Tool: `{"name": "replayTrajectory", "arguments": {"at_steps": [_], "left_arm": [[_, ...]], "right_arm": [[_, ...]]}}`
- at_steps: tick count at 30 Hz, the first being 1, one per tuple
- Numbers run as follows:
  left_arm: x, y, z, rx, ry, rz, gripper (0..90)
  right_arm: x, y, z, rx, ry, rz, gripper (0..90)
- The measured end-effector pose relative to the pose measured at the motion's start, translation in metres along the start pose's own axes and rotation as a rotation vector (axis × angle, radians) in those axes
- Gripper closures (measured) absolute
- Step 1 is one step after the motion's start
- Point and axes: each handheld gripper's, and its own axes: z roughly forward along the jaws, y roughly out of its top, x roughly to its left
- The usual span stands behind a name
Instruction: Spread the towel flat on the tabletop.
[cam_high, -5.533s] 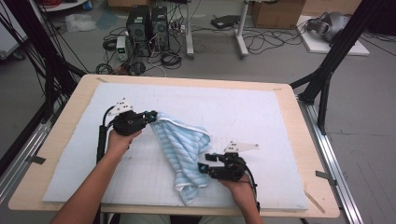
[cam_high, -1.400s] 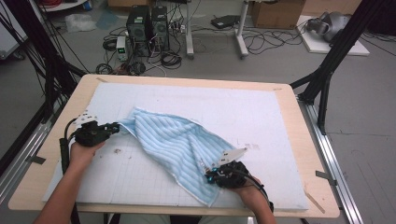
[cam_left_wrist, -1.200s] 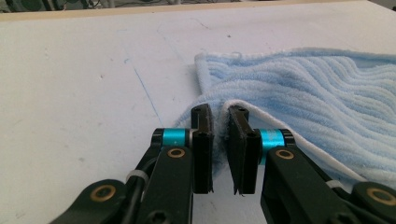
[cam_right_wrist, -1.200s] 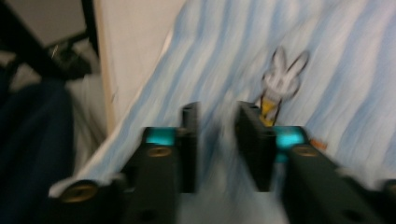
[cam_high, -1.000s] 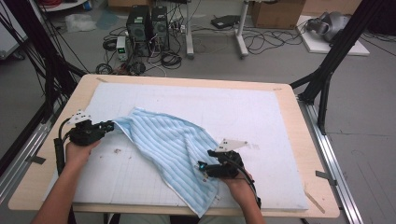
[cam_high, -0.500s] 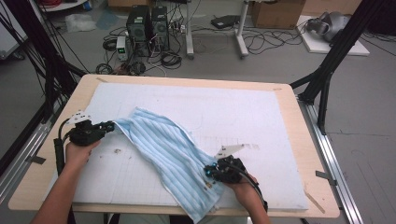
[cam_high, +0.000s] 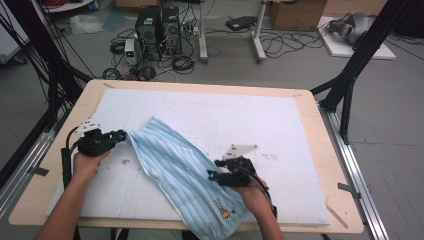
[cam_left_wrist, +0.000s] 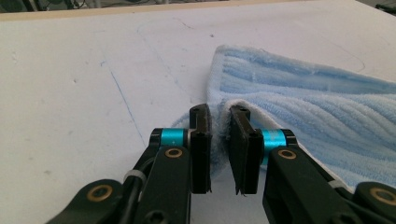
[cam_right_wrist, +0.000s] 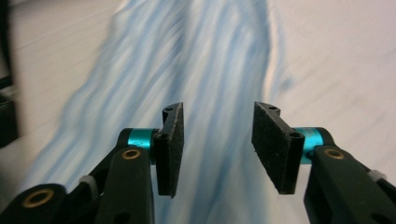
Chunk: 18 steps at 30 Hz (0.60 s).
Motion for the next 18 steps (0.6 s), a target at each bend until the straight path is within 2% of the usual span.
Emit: {"name": "replayTrajectory", "arguments": {"at_steps": [3, 5, 7, 9, 10, 11, 13, 16, 18], "left_arm": [[0.0, 0.0, 0.0, 0.005, -0.005, 0.005, 79.0], [-0.001, 0.0, 0.0, 0.004, -0.007, 0.004, 79.0], [-0.001, 0.0, 0.001, 0.008, -0.015, 0.005, 78.9], [-0.002, -0.001, 0.001, 0.009, -0.021, 0.0, 78.6], [-0.002, -0.001, 0.001, 0.009, -0.023, 0.0, 78.5], [-0.002, -0.001, 0.001, 0.01, -0.027, -0.001, 78.5], [-0.002, -0.002, 0.001, 0.01, -0.034, -0.003, 78.5], [-0.006, -0.002, 0.004, 0.006, -0.075, -0.021, 78.7], [-0.013, -0.002, 0.008, 0.018, -0.107, -0.009, 78.8]], "right_arm": [[-0.008, 0.022, 0.029, 0.002, -0.06, -0.024, 50.3], [-0.014, 0.034, 0.047, -0.001, -0.082, -0.033, 47.5], [-0.02, 0.043, 0.065, 0.036, -0.104, -0.04, 47.9], [-0.027, 0.046, 0.08, 0.101, -0.144, -0.027, 55.5], [-0.032, 0.046, 0.085, 0.134, -0.144, 0.001, 64.0], [-0.038, 0.044, 0.086, 0.141, -0.117, 0.066, 83.4], [-0.04, 0.043, 0.083, 0.148, -0.114, 0.07, 85.9], [-0.041, 0.037, 0.068, 0.189, -0.148, 0.039, 87.3], [-0.043, 0.028, 0.054, 0.194, -0.159, 0.058, 87.3]]}}
